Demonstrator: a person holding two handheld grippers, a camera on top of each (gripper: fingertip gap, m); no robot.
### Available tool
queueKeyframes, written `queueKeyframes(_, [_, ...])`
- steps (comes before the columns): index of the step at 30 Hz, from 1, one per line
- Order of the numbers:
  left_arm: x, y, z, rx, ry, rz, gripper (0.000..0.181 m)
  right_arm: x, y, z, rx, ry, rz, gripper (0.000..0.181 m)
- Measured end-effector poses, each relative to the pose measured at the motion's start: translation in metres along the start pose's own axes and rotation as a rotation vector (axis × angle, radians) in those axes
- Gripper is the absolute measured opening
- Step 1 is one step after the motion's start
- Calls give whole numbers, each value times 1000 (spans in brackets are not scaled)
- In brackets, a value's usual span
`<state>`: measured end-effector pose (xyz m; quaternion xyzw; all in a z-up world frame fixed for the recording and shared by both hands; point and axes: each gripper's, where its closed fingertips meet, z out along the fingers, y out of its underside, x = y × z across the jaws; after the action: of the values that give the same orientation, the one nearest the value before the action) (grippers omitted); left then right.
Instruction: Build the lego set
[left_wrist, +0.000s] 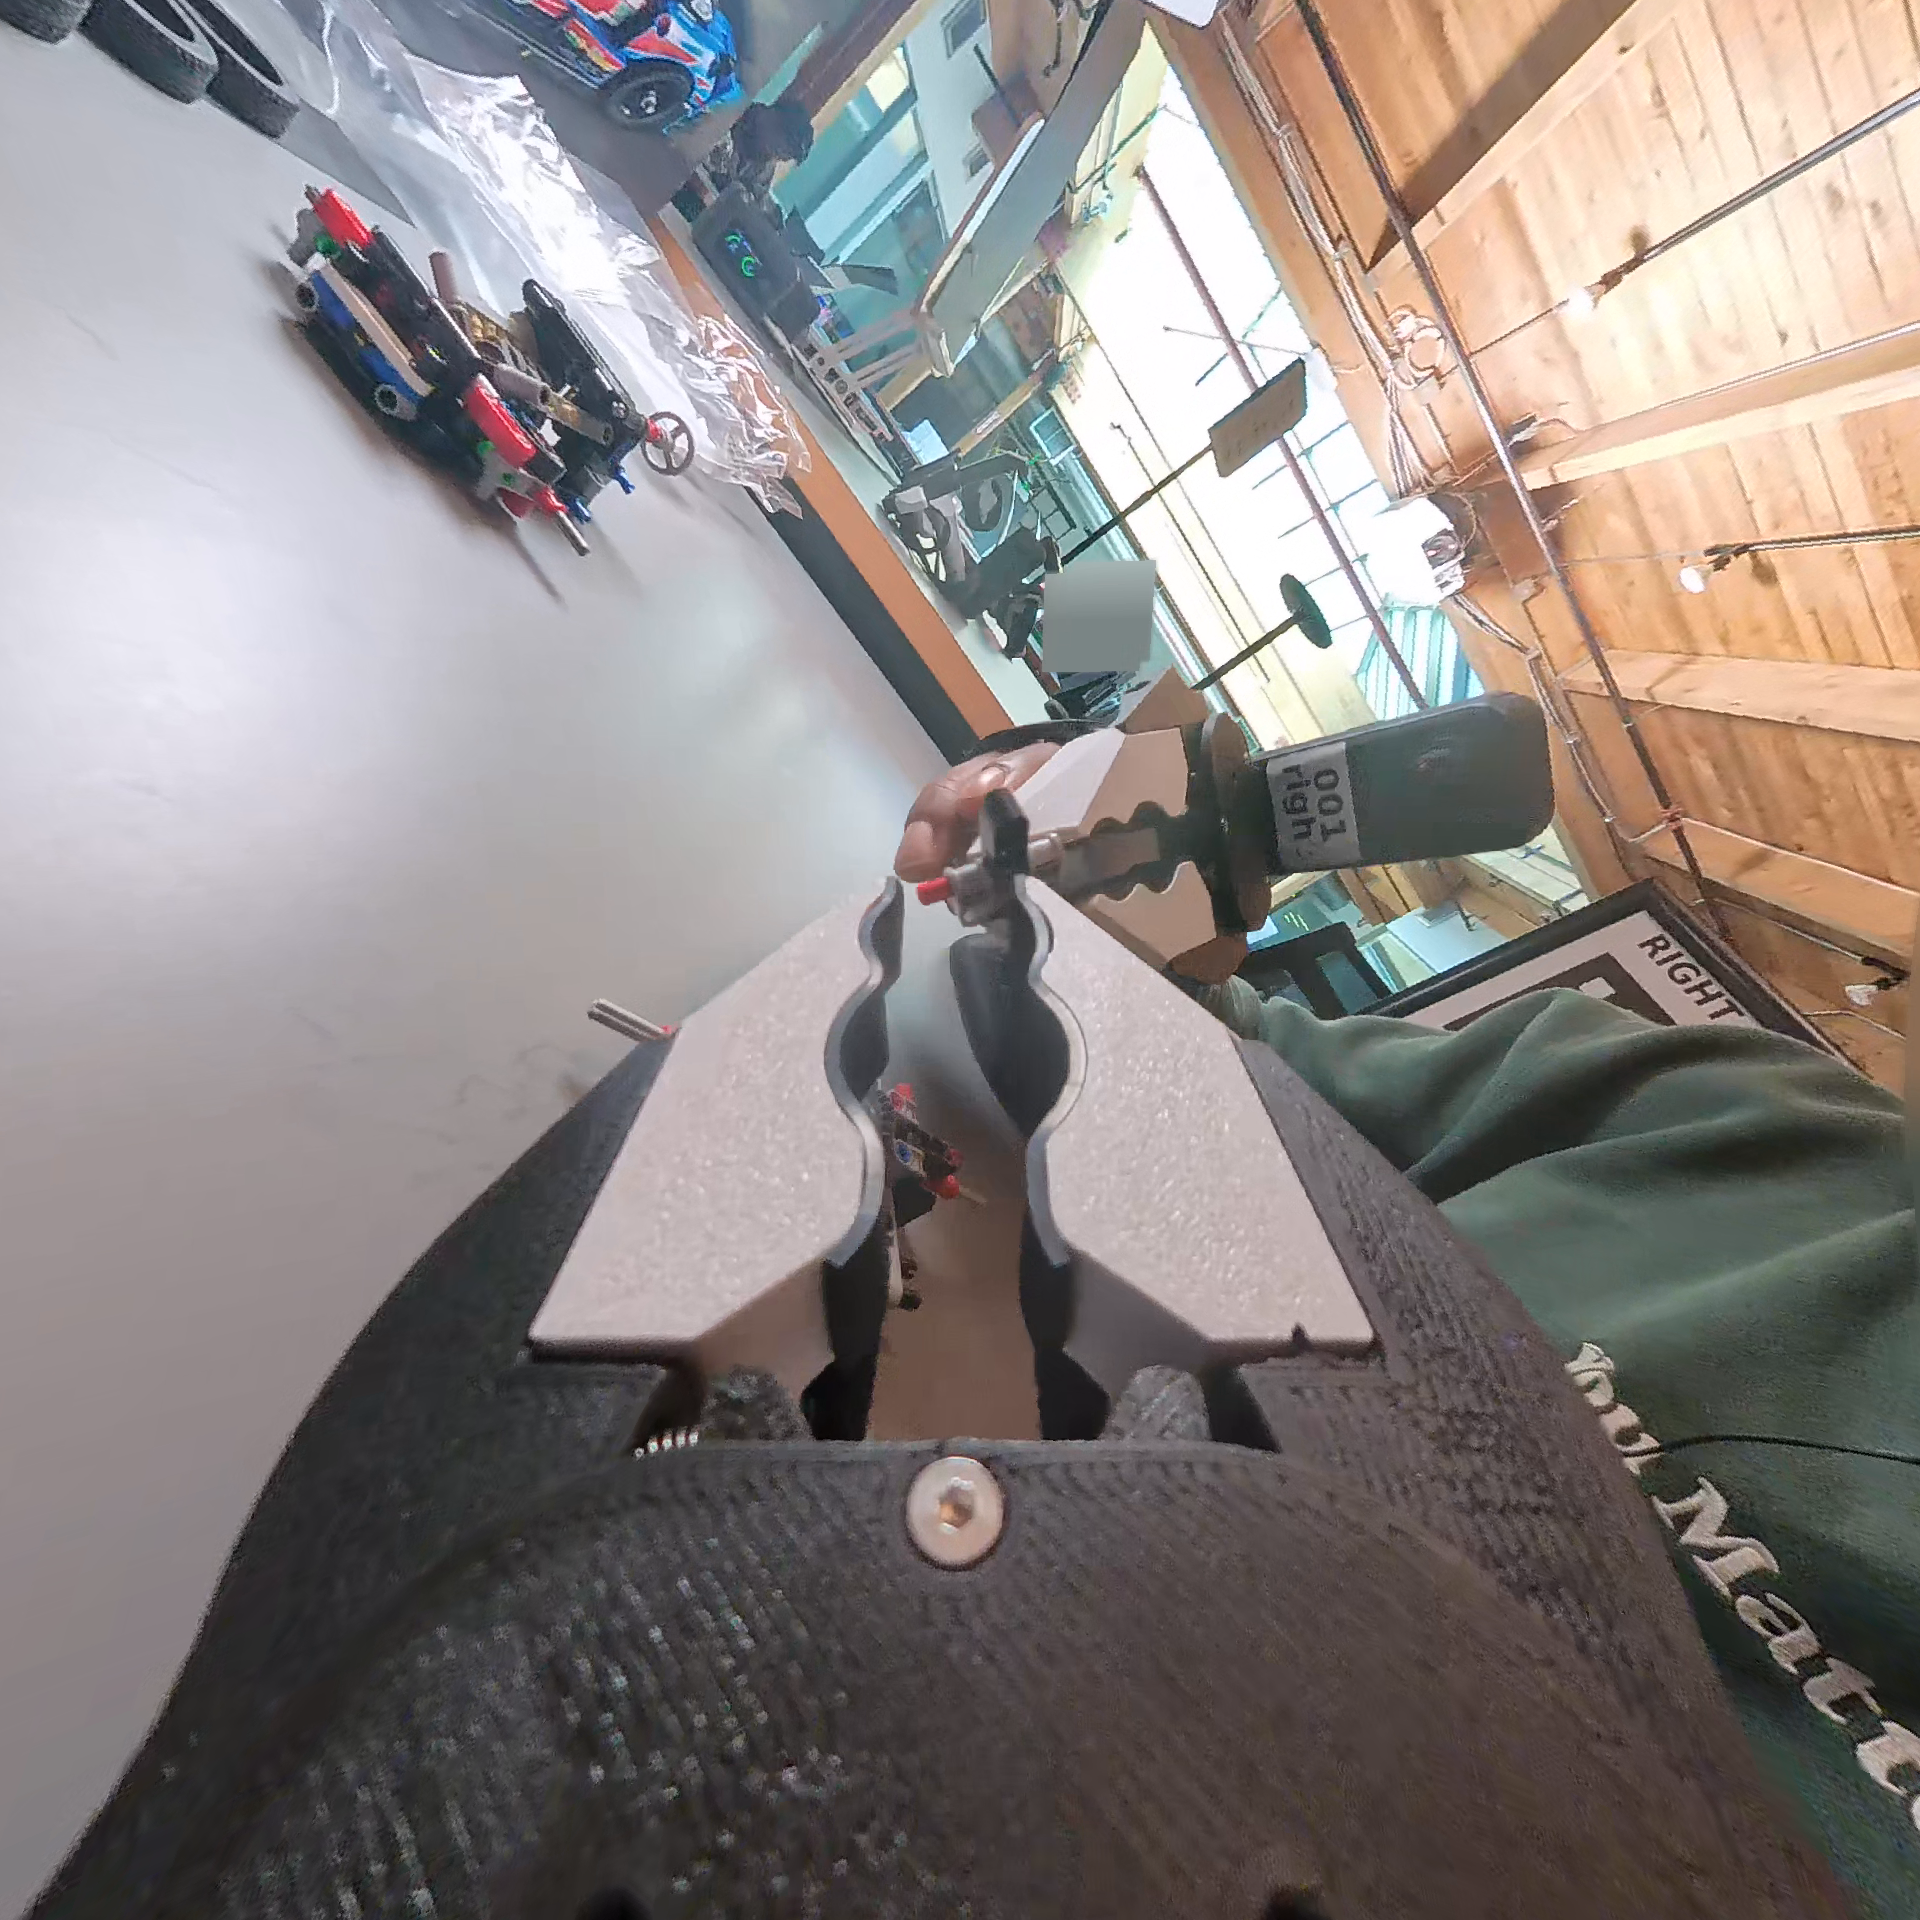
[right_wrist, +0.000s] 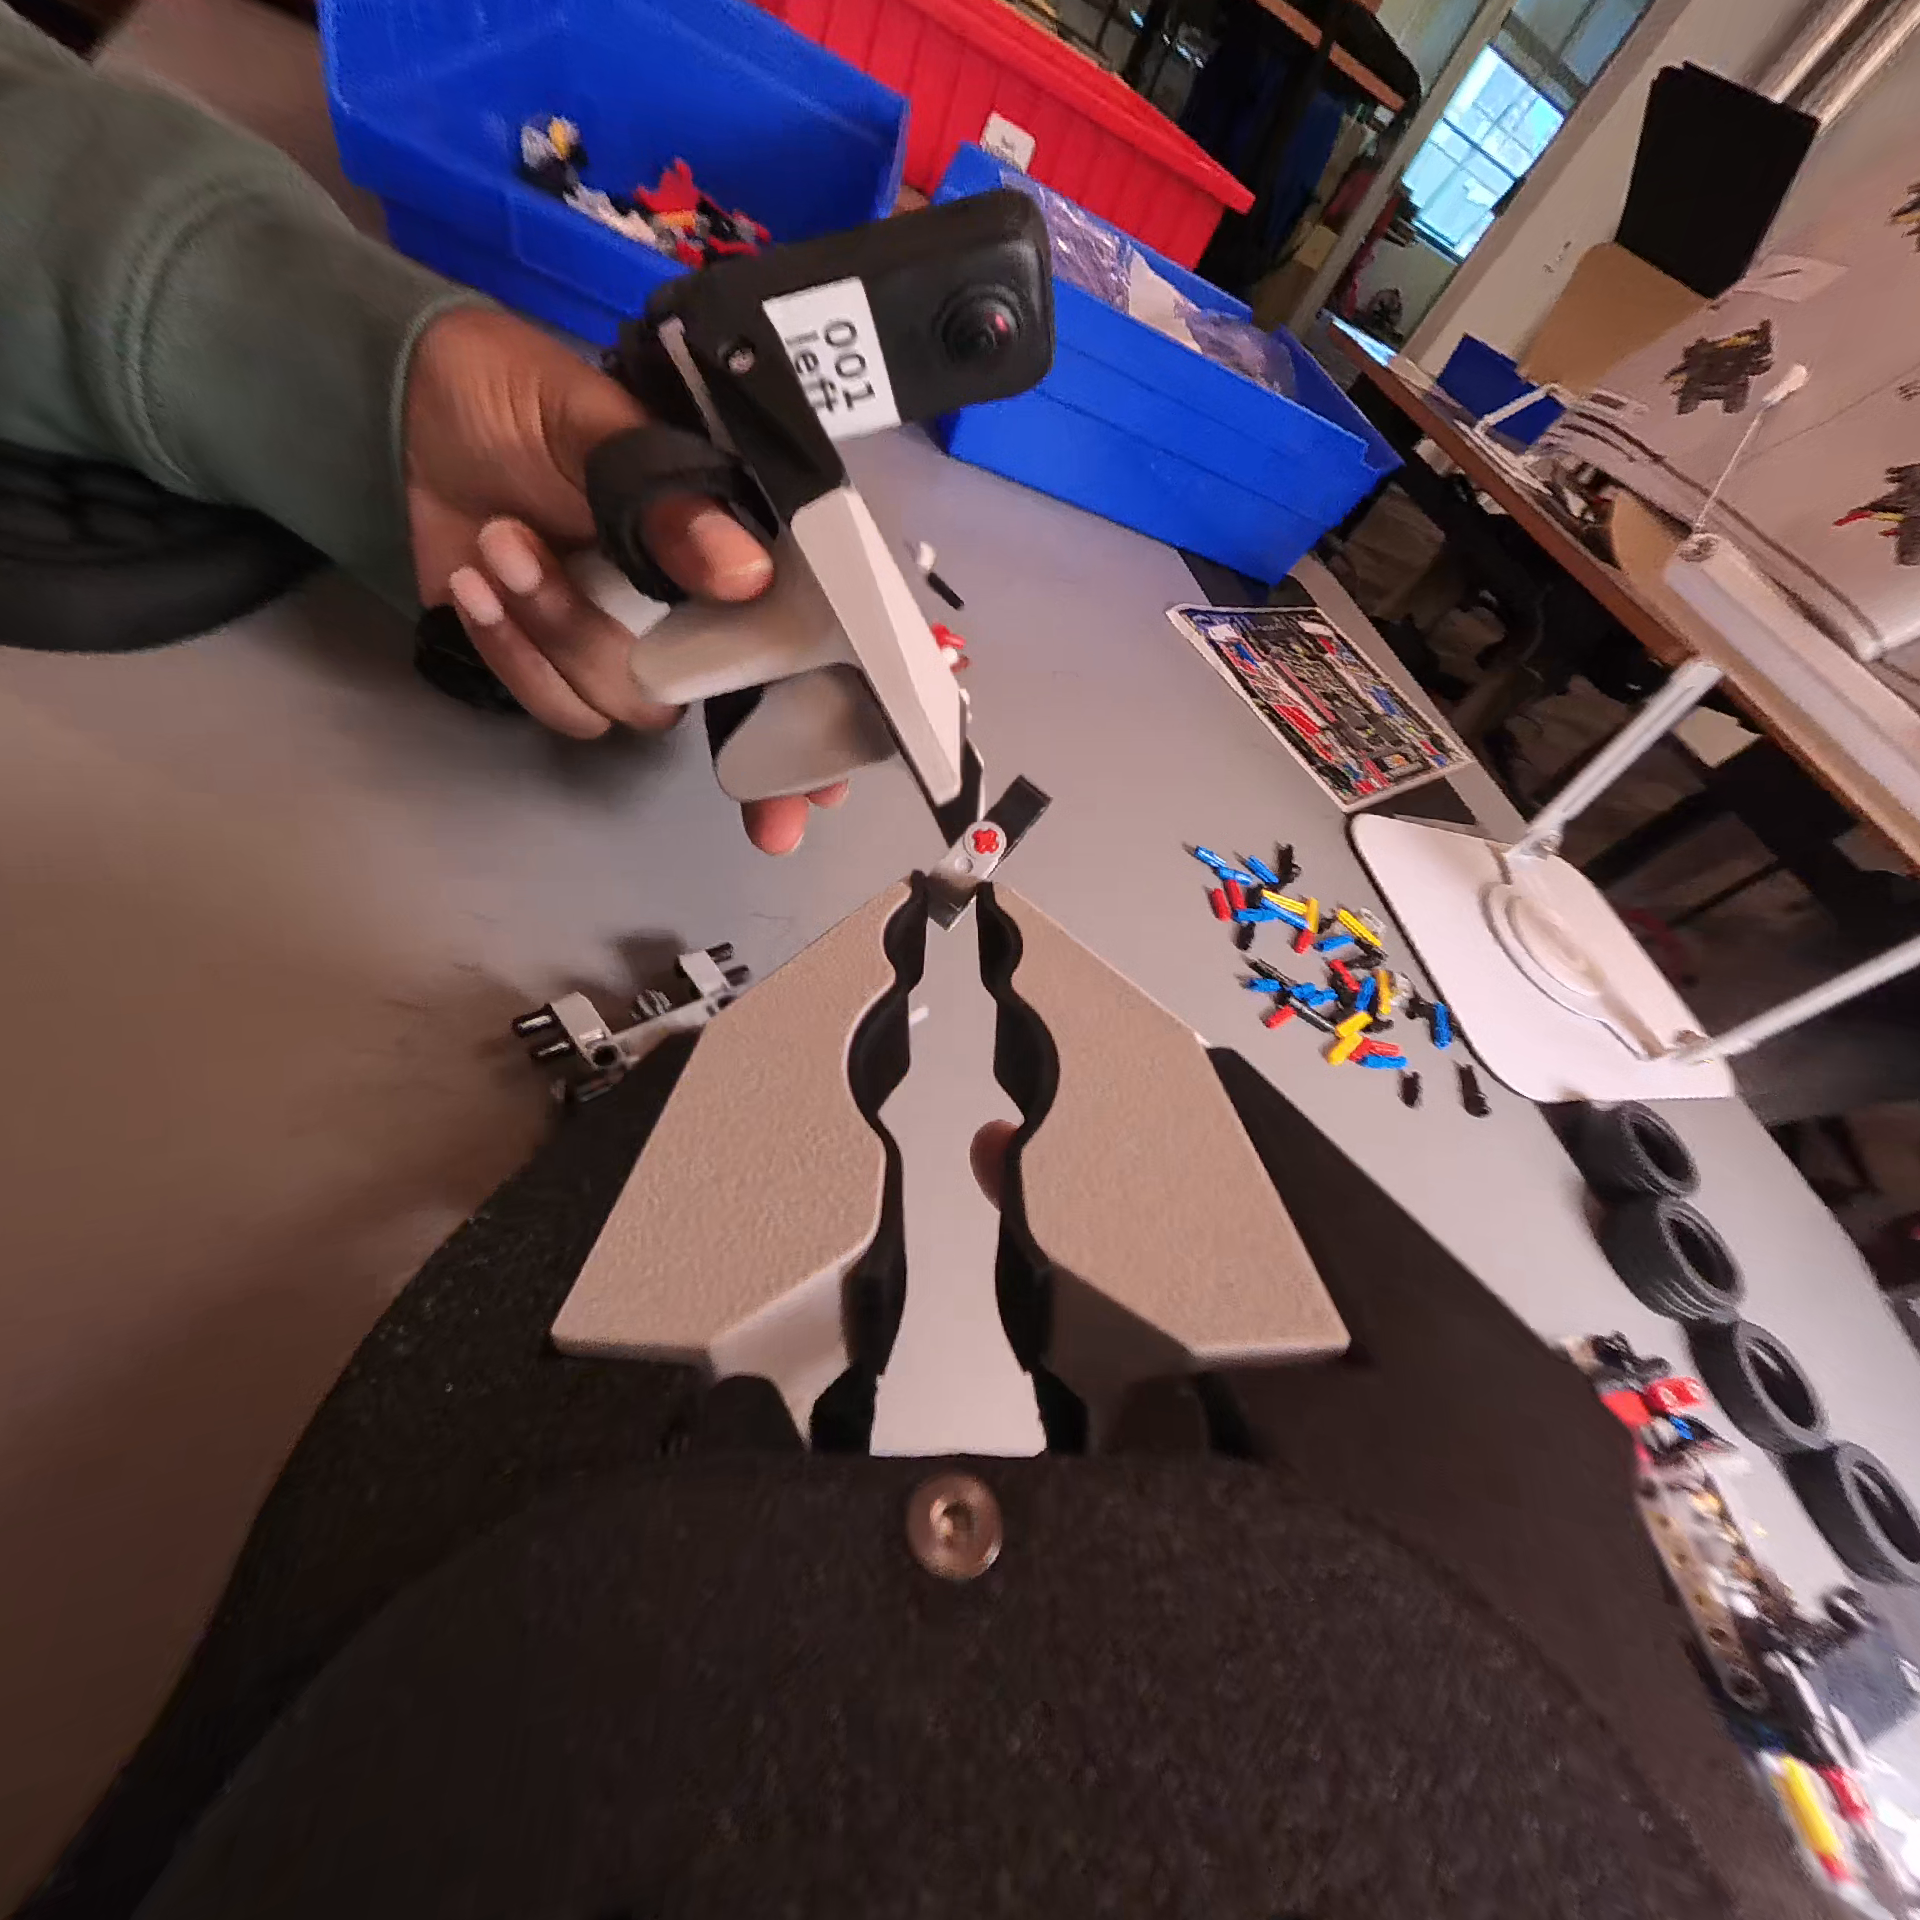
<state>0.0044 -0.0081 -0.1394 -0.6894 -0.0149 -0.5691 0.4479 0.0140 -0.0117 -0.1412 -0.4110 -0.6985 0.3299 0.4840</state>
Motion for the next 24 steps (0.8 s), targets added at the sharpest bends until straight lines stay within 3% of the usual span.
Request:
queueKeyframes(6, [-4,1,4,21,-7,-51,30,4,9,7,-128,140,-236,8])
queueKeyframes(12, [-4,1,7,45,40,-134,29,-4,3,16,-179,221,-497,3])
queueKeyframes(17, [10,0,5,29,167,-181,28,-8,-8,8,-60,144,-363,13])
queueKeyframes(24, [49,5,4,-25,453,-273,28,0,-26,-17,161,5,-87,20])
